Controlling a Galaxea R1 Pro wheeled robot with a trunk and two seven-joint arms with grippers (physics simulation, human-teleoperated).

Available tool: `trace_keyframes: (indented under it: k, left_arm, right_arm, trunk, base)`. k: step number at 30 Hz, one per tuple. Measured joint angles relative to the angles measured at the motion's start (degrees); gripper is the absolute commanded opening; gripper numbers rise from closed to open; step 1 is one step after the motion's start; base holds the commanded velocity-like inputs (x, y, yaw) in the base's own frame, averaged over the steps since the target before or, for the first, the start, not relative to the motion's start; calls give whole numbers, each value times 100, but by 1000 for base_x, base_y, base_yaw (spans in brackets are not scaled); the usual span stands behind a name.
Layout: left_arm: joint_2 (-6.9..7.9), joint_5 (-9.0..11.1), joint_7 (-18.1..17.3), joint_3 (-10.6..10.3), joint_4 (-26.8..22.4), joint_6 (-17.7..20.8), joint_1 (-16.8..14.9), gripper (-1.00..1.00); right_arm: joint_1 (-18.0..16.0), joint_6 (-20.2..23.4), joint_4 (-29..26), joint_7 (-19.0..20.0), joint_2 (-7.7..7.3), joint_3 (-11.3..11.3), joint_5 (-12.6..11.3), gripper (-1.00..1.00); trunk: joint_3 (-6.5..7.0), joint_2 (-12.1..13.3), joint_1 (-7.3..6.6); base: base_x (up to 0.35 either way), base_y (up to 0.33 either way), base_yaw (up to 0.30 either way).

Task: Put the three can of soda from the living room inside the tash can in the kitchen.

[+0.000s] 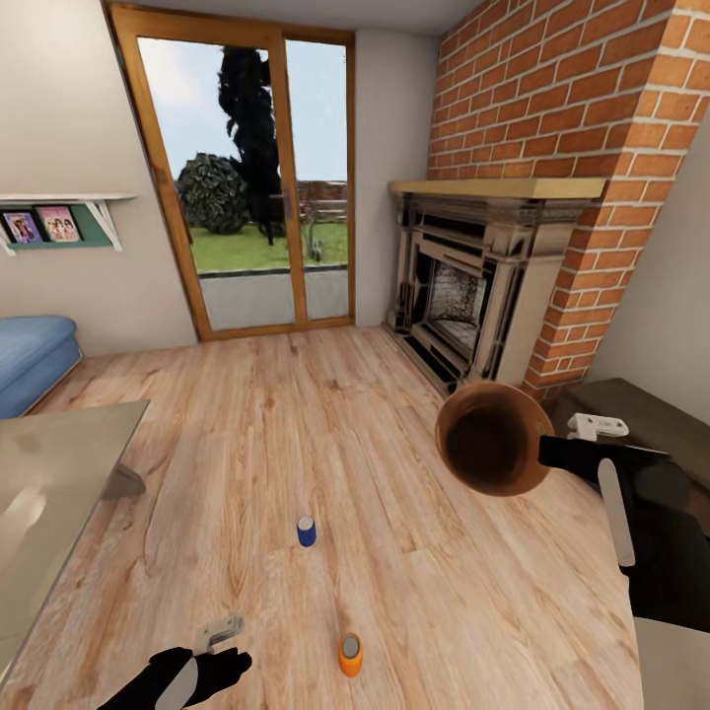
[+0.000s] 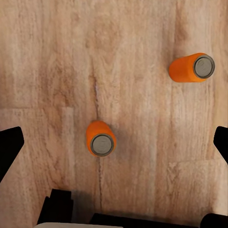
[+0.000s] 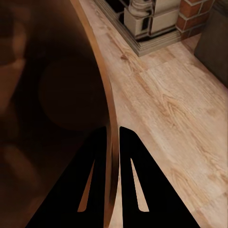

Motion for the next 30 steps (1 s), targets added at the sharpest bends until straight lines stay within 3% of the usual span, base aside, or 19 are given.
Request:
trace_keyframes:
  k: [30]
  left_arm:
    - [-29,-26,8,-40,8,-3,0,100]
  right_arm:
    - [0,0,3,2,-9,-7,-30,-100]
  trunk:
    - [-539,-1203,659]
  base:
    - [0,0,0]
